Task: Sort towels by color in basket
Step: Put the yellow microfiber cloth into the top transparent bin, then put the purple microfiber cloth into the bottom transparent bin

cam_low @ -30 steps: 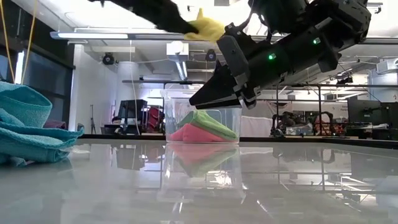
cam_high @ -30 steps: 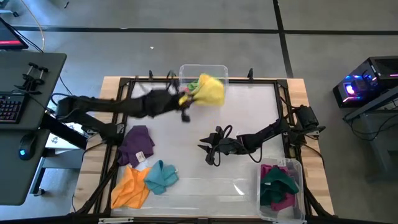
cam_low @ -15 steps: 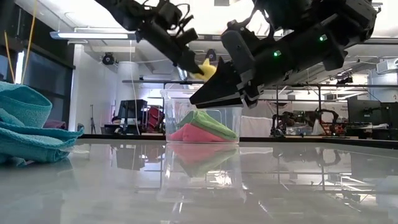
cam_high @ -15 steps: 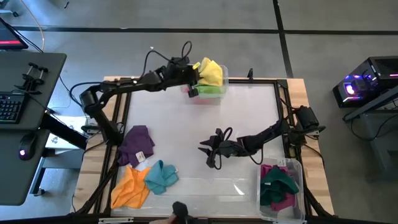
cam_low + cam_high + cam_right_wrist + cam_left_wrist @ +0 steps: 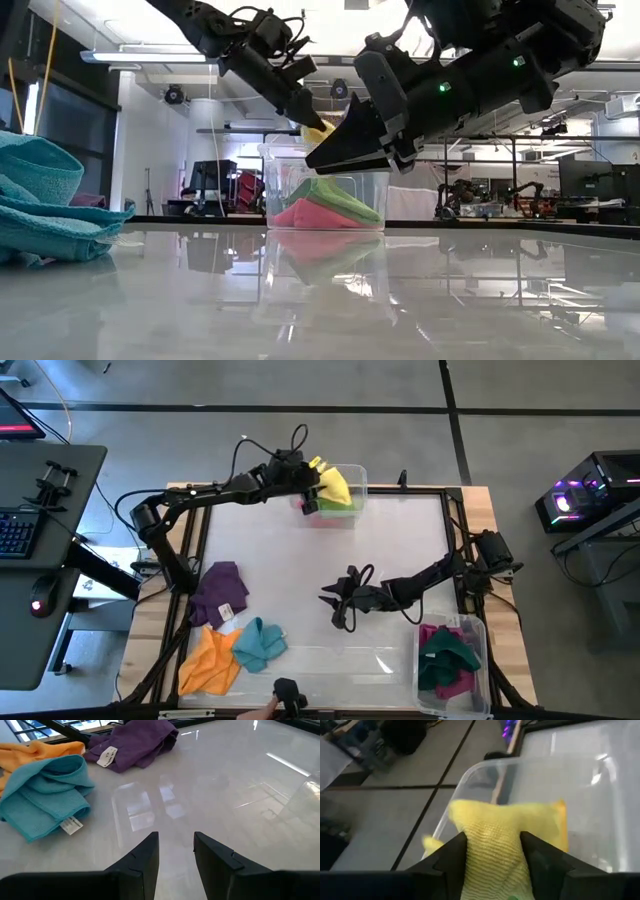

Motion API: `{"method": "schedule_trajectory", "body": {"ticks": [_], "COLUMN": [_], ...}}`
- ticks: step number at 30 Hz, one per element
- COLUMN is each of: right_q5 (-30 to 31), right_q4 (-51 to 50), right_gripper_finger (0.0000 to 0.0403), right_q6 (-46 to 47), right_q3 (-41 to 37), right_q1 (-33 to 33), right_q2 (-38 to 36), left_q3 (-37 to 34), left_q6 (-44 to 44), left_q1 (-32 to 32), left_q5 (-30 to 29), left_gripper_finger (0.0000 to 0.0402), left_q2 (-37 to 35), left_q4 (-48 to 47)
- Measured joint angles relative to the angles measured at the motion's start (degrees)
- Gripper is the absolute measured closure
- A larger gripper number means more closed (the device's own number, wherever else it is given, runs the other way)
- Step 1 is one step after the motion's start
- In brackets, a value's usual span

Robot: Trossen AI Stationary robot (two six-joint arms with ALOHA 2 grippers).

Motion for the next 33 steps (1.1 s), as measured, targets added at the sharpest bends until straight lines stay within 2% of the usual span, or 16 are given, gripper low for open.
{"method": "schedule_trajectory", "body": {"ticks": [6,12,20,26,31,33], "right_q5": [0.6,0.6,0.6,0.6,1.2,1.2], "right_q4": [-0.2,-0.5,-0.6,-0.7,-0.9,-1.0], "right_gripper_finger": [0.0284,0.0284,0.0284,0.0284,0.0284,0.0284], "right_q6": [0.0,0.5,0.5,0.5,0.4,0.4], "right_q3": [0.0,0.0,0.0,0.0,0.0,0.0], "right_q1": [0.0,0.0,0.0,0.0,0.0,-0.2], "right_q2": [0.0,0.0,0.0,0.0,0.0,0.0], "left_q3": [0.0,0.0,0.0,0.0,0.0,0.1], "left_q6": [-1.4,-1.1,-1.1,-3.8,-5.5,-4.5], "left_q1": [-0.3,-0.6,-1.4,-1.5,-5.7,-8.4], "left_q5": [-10.2,-11.2,-6.1,-5.6,0.0,0.6], "left_gripper_finger": [0.0223,0.0225,0.0226,0.0239,0.0256,0.0263], "left_q2": [0.0,0.0,0.0,-0.1,-3.1,-4.3], "left_q4": [-1.9,-2.6,-3.8,-4.5,-1.9,-0.7]}}
